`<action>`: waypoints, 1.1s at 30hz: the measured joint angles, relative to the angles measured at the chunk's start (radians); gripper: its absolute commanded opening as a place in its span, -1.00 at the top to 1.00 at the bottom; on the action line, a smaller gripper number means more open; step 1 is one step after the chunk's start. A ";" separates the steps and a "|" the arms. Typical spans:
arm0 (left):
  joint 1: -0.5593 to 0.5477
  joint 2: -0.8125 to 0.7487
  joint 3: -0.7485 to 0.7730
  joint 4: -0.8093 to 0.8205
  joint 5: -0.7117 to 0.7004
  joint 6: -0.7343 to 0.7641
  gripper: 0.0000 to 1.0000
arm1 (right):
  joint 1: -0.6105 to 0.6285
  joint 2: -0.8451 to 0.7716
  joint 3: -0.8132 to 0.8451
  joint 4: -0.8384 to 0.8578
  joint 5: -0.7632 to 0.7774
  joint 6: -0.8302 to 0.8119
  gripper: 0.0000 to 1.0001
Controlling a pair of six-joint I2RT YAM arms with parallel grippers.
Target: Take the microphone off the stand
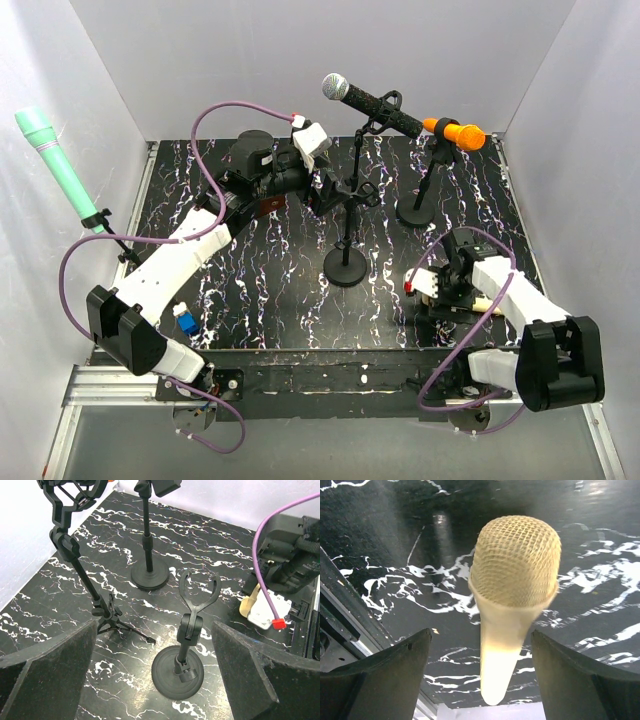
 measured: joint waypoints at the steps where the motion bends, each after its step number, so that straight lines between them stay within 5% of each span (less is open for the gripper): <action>1: 0.000 0.000 0.000 0.000 -0.001 0.000 -0.96 | 0.000 0.000 0.021 -0.013 -0.008 0.001 -0.75; 17: 0.033 -0.072 -0.226 0.051 0.003 -0.003 -0.96 | 0.000 -0.208 0.423 -0.347 -0.217 0.129 -0.70; 23: 0.068 -0.085 -0.283 0.021 0.013 0.020 -0.96 | -0.051 -0.023 0.533 -0.260 -0.284 0.250 -0.61; 33: 0.115 -0.047 -0.222 -0.174 -0.003 0.195 -0.96 | -0.334 0.489 0.686 -0.168 -0.291 0.069 -0.62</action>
